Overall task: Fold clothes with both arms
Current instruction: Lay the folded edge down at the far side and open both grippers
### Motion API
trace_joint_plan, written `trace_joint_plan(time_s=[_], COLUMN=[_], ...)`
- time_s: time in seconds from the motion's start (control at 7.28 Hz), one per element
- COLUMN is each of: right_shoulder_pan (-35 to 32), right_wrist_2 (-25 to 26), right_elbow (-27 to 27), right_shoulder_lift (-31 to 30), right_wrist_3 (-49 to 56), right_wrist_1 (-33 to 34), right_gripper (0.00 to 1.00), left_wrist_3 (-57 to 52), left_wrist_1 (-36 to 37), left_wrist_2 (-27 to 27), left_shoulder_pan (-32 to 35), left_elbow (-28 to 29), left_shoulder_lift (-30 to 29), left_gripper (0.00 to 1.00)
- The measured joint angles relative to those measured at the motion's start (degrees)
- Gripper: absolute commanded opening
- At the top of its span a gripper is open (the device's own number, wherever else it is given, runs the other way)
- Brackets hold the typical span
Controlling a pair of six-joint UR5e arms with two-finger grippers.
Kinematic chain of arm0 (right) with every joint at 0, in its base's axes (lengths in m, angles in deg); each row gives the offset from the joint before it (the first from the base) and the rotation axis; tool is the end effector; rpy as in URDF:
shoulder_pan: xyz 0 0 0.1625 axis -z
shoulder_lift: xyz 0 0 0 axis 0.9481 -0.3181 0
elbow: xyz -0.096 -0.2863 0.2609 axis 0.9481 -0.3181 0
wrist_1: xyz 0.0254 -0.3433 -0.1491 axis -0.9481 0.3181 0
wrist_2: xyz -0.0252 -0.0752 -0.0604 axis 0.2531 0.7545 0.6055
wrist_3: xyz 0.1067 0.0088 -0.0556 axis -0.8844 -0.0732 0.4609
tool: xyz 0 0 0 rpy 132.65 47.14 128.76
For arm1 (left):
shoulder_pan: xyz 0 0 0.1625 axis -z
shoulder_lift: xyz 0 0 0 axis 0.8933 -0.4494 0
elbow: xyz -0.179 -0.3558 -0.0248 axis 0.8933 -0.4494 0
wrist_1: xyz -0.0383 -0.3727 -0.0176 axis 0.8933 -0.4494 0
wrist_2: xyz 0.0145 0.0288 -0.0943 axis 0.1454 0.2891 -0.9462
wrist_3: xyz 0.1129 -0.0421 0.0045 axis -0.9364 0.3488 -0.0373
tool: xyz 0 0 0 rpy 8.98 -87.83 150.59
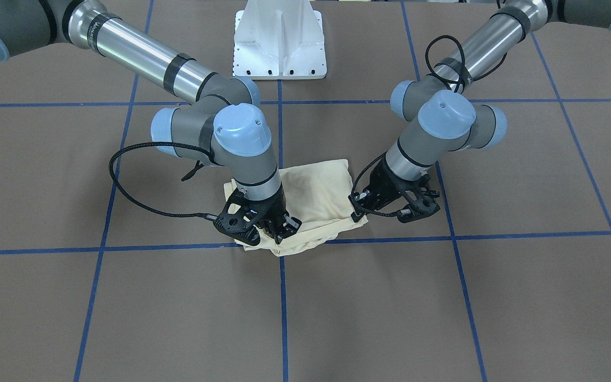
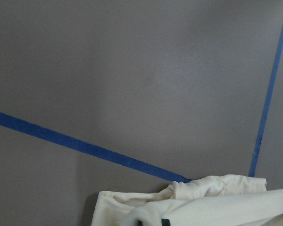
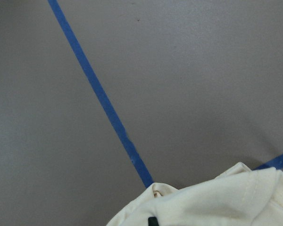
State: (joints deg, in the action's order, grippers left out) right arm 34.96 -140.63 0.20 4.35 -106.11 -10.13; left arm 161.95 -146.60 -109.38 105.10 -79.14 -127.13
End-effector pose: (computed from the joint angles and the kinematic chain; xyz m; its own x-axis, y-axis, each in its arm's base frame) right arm -0.5654 -0.5447 0.2191 0.4389 0.4793 0.7600 -0.4679 0.8440 -0.2621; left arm 0.4559 -0.5156 0.3138 0.3211 -0.3094 -0.8951 0.3114 0.9271 -0.2087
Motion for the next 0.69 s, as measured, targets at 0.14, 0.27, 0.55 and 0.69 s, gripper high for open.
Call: trace_joint_plan(time_s=[0.14, 0.27, 0.55, 0.69], right_shoulder_pan=[0.0, 0.0, -0.3, -0.8], right_wrist_2=[0.0, 0.1, 1.7, 2.0], right_elbow=[-0.1, -0.1, -0.4, -0.6], right_shoulder_lift=[-0.1, -0.3, -0.3, -0.3], right_wrist_3=[0.2, 0.3, 0.6, 1.8], right_wrist_1=[0.0, -0.1, -0.3, -0.3], right_gripper=[0.47, 0.97, 0.99, 0.99], left_wrist_3=[0.0, -0.2, -0.3, -0.4], left_wrist_1=[-0.2, -0.5, -1.1, -1.2], left_wrist_2=[0.0, 0.0, 0.0, -0.2], left_shoulder_pan=[0.0, 0.0, 0.5, 1.2], left_elbow=[0.1, 0.0, -0.1, -0.2], left_shoulder_lift=[0.0, 0.1, 0.2, 0.3], left_gripper=[0.88, 0.98, 0.99, 0.99])
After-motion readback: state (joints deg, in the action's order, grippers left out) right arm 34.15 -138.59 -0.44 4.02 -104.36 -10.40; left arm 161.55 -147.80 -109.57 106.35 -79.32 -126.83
